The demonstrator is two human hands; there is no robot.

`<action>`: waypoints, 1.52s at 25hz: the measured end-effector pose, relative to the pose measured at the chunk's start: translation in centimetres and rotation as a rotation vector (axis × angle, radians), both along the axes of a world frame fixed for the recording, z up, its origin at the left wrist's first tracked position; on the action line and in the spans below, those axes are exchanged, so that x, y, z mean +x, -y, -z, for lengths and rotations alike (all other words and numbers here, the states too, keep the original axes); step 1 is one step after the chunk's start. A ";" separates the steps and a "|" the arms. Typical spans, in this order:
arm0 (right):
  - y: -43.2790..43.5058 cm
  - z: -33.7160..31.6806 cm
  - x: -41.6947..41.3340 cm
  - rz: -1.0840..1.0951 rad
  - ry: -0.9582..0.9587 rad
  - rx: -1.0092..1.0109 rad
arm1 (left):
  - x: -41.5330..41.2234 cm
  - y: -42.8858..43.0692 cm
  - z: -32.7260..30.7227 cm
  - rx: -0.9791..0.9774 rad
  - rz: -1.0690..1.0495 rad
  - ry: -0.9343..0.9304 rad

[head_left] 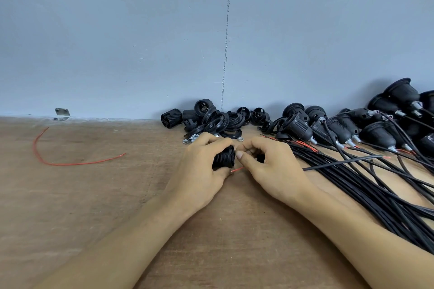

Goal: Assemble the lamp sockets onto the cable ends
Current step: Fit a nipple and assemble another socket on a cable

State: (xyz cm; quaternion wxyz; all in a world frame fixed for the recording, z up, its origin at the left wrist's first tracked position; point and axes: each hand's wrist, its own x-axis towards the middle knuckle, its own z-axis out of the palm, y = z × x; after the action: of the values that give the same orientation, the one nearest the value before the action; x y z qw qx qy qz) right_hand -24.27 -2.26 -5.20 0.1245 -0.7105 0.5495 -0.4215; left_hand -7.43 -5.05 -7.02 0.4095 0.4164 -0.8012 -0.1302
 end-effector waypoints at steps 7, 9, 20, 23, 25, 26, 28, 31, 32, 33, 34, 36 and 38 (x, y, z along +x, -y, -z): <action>0.4 0.1 -0.3 0.008 0.024 0.005 | 0.1 0.3 0.2 0.008 -0.036 -0.002; 0.5 0.2 -0.3 0.005 0.008 -0.005 | 0.1 0.4 0.2 0.007 -0.032 -0.004; 0.4 0.3 -0.5 -0.034 -0.060 -0.056 | 0.1 0.3 0.1 0.000 0.016 -0.016; 0.3 0.3 -0.5 -0.047 -0.065 -0.052 | 0.2 0.3 0.0 -0.015 0.042 0.002; 0.2 0.3 -0.5 -0.057 -0.069 -0.045 | 0.3 0.2 -0.2 -0.023 0.062 0.004; 0.2 0.3 -0.5 -0.057 -0.070 -0.043 | 0.4 0.2 -0.2 -0.024 0.067 0.010; 0.1 0.3 -0.5 -0.057 -0.062 -0.036 | 0.4 0.3 -0.2 -0.020 0.071 0.024; 0.0 0.1 -0.5 -0.060 -0.053 -0.016 | 0.5 0.5 -0.2 -0.014 0.078 0.026; -0.1 0.0 -0.5 -0.066 -0.047 -0.009 | 0.5 0.6 -0.1 -0.015 0.081 0.025; -0.1 0.0 -0.4 -0.070 -0.045 -0.005 | 0.5 0.6 0.0 -0.018 0.083 0.024; -0.2 0.0 -0.4 -0.069 -0.046 -0.004 | 0.5 0.6 0.0 -0.022 0.086 0.020; 0.0 0.1 -0.4 -0.056 -0.050 0.010 | 0.5 0.6 0.1 -0.020 0.091 0.004; 0.1 0.1 -0.4 -0.032 -0.021 0.025 | 0.5 0.6 0.0 0.002 0.093 -0.010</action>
State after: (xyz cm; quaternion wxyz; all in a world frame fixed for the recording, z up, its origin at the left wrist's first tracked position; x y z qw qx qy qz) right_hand -24.70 -2.40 -5.30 0.1342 -0.7221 0.5447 -0.4048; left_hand -6.96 -5.69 -7.05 0.4065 0.3782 -0.8178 -0.1518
